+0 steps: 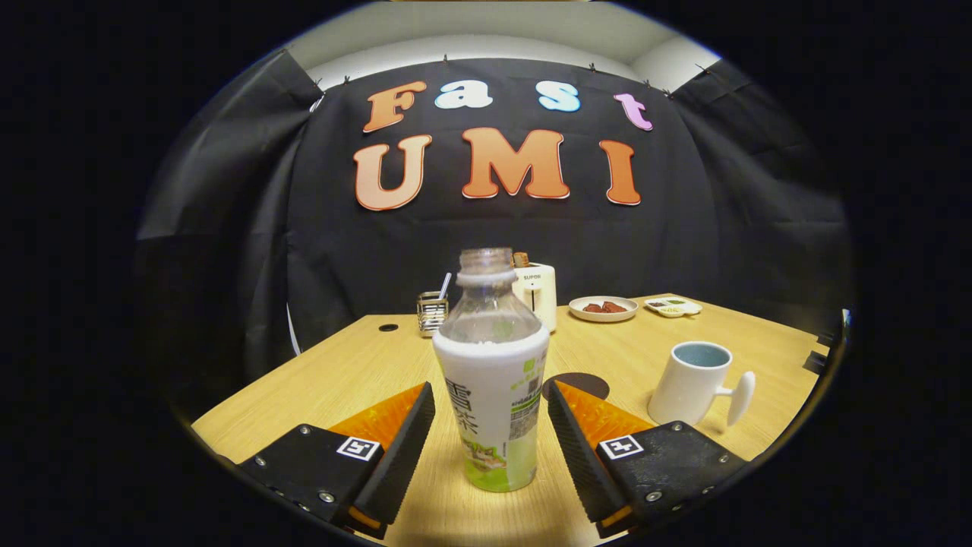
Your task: Take the bottle from table, then pour the juice into the cup, finally place the bottle on the coaster
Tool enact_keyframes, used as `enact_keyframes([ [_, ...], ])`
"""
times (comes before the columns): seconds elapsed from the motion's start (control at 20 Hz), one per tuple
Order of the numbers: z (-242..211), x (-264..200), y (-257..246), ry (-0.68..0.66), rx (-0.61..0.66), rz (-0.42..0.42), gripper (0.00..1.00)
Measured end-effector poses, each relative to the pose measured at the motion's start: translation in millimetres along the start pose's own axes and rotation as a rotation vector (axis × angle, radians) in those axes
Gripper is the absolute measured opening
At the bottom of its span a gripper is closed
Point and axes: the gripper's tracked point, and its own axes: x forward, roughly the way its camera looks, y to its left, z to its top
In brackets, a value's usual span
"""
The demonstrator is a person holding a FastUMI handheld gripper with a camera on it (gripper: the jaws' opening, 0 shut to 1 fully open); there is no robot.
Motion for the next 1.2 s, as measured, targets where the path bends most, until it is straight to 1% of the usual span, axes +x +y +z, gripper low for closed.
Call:
enact_keyframes([
  [0.25, -22.1, 13.3, 3.5, 0.042, 0.018, 0.021, 0.9],
  [0.35, -21.1, 15.1, 2.2, 0.039, 0.028, 0.022, 0.87],
  [0.45, -20.2, 18.9, 0.0, 0.023, 0.034, 0.024, 0.8],
  [0.5, -20.4, 19.3, 0.8, 0.027, 0.03, 0.026, 0.68],
  [0.6, -20.6, 19.4, 2.4, 0.032, 0.009, 0.039, 0.61],
  [0.7, -19.7, 18.6, 1.3, 0.038, 0.006, 0.047, 0.57],
  [0.75, -15.2, 17.9, 2.0, 0.03, 0.016, 0.056, 0.57],
  [0.8, -8.7, 17.1, 3.8, 0.018, 0.043, 0.071, 0.55],
  [1.0, 12.6, 16.7, 10.6, -0.003, 0.22, 0.138, 0.55],
  [1.2, 18.2, 21.6, 12.4, 0.013, 0.356, 0.182, 0.55],
])
